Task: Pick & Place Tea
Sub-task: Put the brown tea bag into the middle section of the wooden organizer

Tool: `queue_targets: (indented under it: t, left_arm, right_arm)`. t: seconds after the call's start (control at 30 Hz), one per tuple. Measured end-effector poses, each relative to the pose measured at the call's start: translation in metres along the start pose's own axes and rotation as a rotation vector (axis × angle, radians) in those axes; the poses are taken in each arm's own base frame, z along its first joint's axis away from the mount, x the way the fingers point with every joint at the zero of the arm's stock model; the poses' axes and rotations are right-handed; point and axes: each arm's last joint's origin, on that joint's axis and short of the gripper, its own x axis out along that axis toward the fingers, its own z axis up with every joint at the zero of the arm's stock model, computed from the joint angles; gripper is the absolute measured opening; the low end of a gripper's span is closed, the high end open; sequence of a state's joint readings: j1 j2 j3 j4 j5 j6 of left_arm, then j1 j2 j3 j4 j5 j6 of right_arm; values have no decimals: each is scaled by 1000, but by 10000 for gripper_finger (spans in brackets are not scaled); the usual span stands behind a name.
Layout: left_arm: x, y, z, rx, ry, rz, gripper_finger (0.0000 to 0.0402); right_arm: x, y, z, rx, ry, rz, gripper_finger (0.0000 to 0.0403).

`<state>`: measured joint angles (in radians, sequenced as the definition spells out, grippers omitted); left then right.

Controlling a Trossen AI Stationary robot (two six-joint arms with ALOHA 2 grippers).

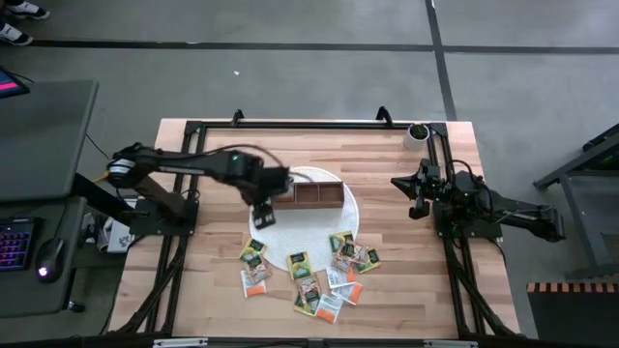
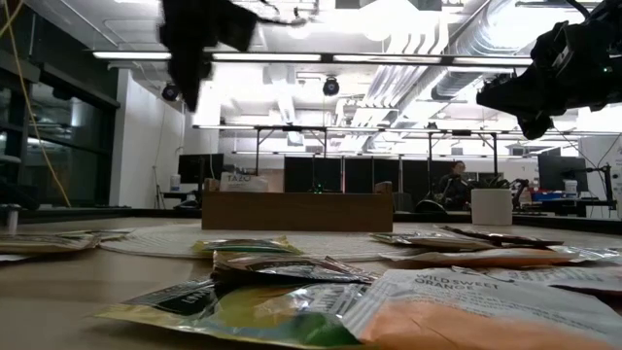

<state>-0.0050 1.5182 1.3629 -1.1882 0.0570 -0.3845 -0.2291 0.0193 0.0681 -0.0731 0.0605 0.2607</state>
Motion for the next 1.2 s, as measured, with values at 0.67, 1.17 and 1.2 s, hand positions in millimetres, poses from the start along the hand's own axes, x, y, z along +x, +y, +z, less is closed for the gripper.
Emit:
queue_targets:
  t: [0.67,1.17,1.2]
  left_arm:
    - [74,-33,-151,-488,-19,-258,200]
    - [97,-49,-169,-539,-111,-246,200]
    - [98,-53,-167,-541,-116,-265,200]
  right_arm:
    - [2,0,-2,-2,28,-4,12]
    - [4,-1,-6,-4,73,-17,12]
    - [4,-1,-6,-5,73,-19,12]
